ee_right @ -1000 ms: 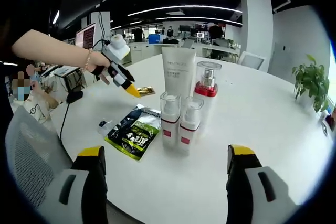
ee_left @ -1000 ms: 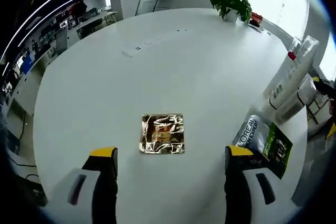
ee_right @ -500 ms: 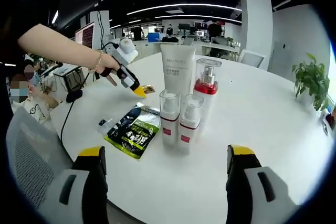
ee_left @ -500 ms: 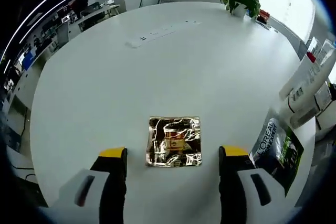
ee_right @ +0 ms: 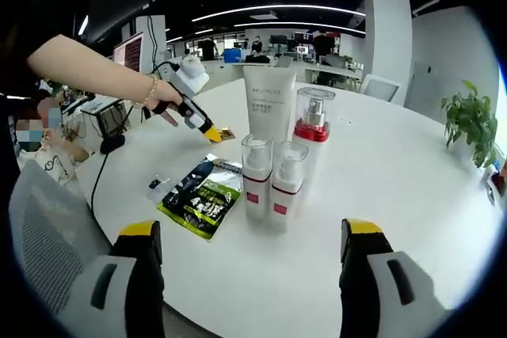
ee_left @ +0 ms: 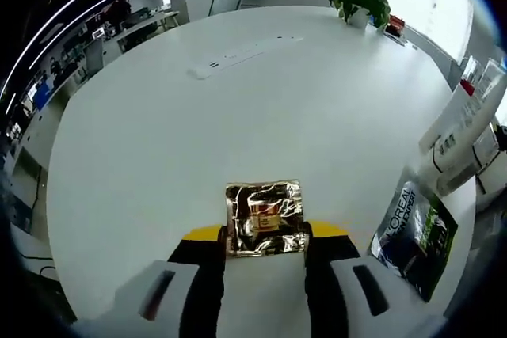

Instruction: Arrange the skincare products in the storage area until every visible bottle or jar stands upright without overlapping.

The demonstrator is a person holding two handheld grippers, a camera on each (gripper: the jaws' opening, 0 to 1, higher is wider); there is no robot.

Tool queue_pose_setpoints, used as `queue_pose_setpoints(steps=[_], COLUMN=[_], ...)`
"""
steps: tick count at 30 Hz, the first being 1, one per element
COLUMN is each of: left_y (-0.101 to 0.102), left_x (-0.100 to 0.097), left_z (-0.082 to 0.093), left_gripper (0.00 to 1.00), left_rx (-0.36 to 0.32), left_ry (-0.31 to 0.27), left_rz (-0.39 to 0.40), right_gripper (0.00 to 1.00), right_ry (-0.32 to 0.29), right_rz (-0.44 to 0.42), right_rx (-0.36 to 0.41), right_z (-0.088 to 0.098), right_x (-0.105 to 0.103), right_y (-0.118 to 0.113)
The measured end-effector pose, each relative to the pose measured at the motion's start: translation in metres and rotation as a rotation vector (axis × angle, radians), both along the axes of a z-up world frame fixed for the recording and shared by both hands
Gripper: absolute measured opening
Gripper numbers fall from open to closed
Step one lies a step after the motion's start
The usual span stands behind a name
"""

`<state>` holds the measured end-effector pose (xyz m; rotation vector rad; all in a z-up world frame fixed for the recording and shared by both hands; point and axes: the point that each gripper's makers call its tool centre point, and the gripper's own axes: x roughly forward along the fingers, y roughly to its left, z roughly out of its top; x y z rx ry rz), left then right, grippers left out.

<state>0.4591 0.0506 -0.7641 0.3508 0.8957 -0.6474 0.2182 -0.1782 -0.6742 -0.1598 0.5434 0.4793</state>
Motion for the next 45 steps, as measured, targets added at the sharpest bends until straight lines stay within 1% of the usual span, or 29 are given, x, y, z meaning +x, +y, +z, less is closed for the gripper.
queue_pose_setpoints(steps=[4, 6, 7, 10, 12, 14, 16, 20, 21, 28, 29, 32, 34, 35, 37, 39, 42, 45], left_y=[0.000, -0.004, -0.004, -0.002, -0.002, 0.000, -0.001, -0.001, -0.001, -0.002, -0.002, -0.001, 0.001, 0.002, 0.001, -0.002, -0.002, -0.008], left_x=[0.001, -0.001, -0.001, -0.009, -0.010, -0.023, -0.022, -0.031, -0.033, -0.064, -0.064, -0.074, -0.085, -0.086, -0.096, -0.105, -0.112, -0.129], left_z=[0.008, 0.016, 0.014, 0.021, 0.026, 0.026, 0.029, 0.040, 0.040, 0.059, 0.059, 0.064, 0.067, 0.069, 0.076, 0.079, 0.080, 0.086], left_gripper=[0.39, 0.39, 0.39, 0.39, 0.39, 0.39, 0.39, 0.39, 0.39, 0.39, 0.39, 0.38, 0.38, 0.38, 0.38, 0.38, 0.38, 0.38], left_rx=[-0.005, -0.008, -0.010, -0.019, -0.022, -0.029, -0.032, -0.064, -0.068, -0.132, -0.133, -0.136, -0.141, -0.147, -0.159, -0.158, -0.156, -0.156], left_ry=[-0.026, -0.033, -0.037, -0.047, -0.051, -0.056, -0.060, -0.067, -0.068, -0.089, -0.091, -0.097, -0.100, -0.102, -0.114, -0.122, -0.134, -0.144], left_rz=[0.002, -0.003, -0.006, -0.006, -0.006, -0.001, 0.000, 0.018, 0.021, 0.058, 0.062, 0.065, 0.070, 0.073, 0.079, 0.076, 0.066, 0.055], right_gripper=[0.93, 0.93, 0.93, 0.93, 0.93, 0.92, 0.92, 0.92, 0.91, 0.90, 0.90, 0.88, 0.87, 0.87, 0.85, 0.84, 0.81, 0.80], right_ry=[-0.003, -0.003, -0.003, -0.007, -0.007, -0.010, -0.014, -0.019, -0.020, -0.031, -0.034, -0.041, -0.041, -0.041, -0.040, -0.038, -0.044, -0.048], right_rz=[0.004, 0.007, 0.008, 0.012, 0.013, 0.015, 0.016, 0.016, 0.016, 0.031, 0.035, 0.042, 0.048, 0.049, 0.048, 0.044, 0.041, 0.047], right_rx=[0.001, 0.002, 0.002, 0.006, 0.008, 0.012, 0.015, 0.024, 0.027, 0.031, 0.031, 0.033, 0.035, 0.037, 0.050, 0.058, 0.075, 0.077], right_z=[0.000, 0.001, 0.001, 0.002, 0.002, 0.003, 0.004, 0.005, 0.006, 0.008, 0.009, 0.011, 0.012, 0.012, 0.013, 0.014, 0.016, 0.016], right_x=[0.000, 0.000, 0.000, 0.000, -0.001, -0.001, -0.001, 0.000, 0.000, -0.001, -0.001, -0.002, -0.003, -0.003, -0.003, -0.003, -0.004, -0.004], right_y=[0.001, 0.002, 0.002, 0.003, 0.003, 0.004, 0.004, 0.005, 0.005, 0.008, 0.008, 0.010, 0.011, 0.012, 0.012, 0.012, 0.012, 0.013])
